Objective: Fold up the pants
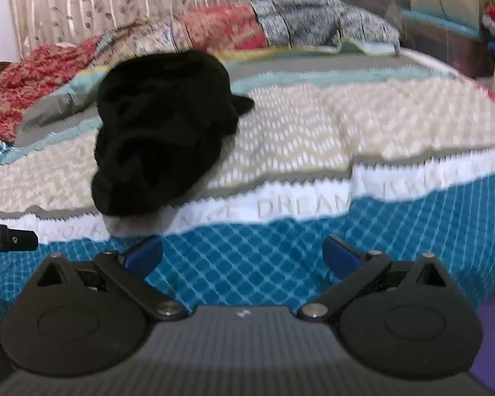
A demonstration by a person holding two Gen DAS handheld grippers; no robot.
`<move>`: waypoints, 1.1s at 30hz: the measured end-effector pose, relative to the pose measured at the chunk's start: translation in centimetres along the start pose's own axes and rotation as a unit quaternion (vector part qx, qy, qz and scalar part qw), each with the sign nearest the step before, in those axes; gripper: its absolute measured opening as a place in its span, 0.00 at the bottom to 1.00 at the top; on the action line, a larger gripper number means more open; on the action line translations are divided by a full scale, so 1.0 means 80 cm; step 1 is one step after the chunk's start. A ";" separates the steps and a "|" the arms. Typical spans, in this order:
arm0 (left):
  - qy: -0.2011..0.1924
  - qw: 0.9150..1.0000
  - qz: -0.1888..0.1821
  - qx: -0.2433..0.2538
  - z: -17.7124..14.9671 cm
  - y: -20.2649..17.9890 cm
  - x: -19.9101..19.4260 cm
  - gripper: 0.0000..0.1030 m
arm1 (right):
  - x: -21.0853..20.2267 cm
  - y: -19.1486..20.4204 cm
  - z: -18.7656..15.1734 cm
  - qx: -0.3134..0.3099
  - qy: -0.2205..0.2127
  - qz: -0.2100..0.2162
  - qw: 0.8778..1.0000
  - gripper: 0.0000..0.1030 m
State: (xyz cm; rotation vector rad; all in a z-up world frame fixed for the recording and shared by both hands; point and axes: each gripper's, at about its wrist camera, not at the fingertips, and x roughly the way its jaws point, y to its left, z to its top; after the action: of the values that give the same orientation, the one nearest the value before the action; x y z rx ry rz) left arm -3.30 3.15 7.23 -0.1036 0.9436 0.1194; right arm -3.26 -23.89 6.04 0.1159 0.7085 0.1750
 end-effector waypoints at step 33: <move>-0.009 0.965 -0.206 -0.160 0.000 0.083 0.007 0.10 | 0.159 0.065 0.225 -0.131 -0.056 0.069 0.987 0.90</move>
State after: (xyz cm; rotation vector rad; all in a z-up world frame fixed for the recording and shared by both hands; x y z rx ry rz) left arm -3.95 9.77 6.53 -0.5930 0.8600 -0.1130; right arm 17.35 -17.11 12.36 -0.0771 0.5598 0.3897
